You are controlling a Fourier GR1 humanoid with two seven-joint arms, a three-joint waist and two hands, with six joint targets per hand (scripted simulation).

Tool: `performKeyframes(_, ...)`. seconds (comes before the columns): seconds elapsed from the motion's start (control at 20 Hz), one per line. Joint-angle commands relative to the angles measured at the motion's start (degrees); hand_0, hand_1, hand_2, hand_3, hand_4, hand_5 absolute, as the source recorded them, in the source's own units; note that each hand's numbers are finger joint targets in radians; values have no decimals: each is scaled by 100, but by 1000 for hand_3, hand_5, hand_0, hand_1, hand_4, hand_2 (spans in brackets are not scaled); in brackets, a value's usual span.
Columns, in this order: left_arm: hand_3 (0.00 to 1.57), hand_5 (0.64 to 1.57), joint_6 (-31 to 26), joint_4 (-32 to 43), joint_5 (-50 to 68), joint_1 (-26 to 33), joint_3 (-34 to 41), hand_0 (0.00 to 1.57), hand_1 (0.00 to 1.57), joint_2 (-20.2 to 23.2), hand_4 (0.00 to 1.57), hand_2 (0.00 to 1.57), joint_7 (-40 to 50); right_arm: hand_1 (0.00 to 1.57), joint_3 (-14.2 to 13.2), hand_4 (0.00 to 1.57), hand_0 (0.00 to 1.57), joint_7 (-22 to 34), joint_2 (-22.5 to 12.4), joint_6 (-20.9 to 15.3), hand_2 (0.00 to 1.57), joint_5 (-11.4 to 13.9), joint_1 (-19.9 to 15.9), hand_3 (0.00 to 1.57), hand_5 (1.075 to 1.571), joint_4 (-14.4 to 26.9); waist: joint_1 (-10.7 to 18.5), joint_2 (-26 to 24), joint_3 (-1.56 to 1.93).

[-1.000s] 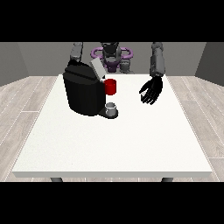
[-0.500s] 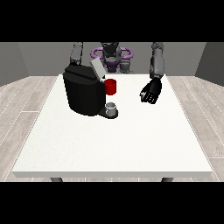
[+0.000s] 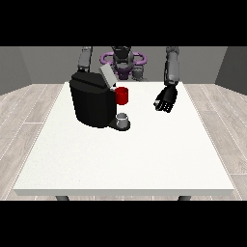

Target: Insert the coffee pod into the coffee machine and close the lid

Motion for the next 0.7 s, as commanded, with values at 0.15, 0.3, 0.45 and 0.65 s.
performKeyframes(0.15,1332,1571,-316,-55,405,-323,331,1420,1420,-321,494,1402,-342,0,-138,0,0,31,-214,-209,0,270,164,0,1571,389,64,-283,-5)
performKeyframes(0.3,1357,1571,-558,117,568,-416,574,1449,1449,-204,517,1434,-450,0,39,0,0,65,50,-322,0,322,312,0,1571,336,40,-416,-5)
performKeyframes(0.45,1314,1571,-1251,57,582,-737,542,1413,1413,-89,515,1400,-278,0,17,0,0,303,-70,-377,0,497,120,0,1571,537,142,-670,-4)
performKeyframes(0.65,1329,1571,-1705,-280,471,-1019,345,1402,1402,-324,542,1390,74,0,-65,0,0,96,50,-415,0,354,212,0,1571,1018,278,-970,-1)
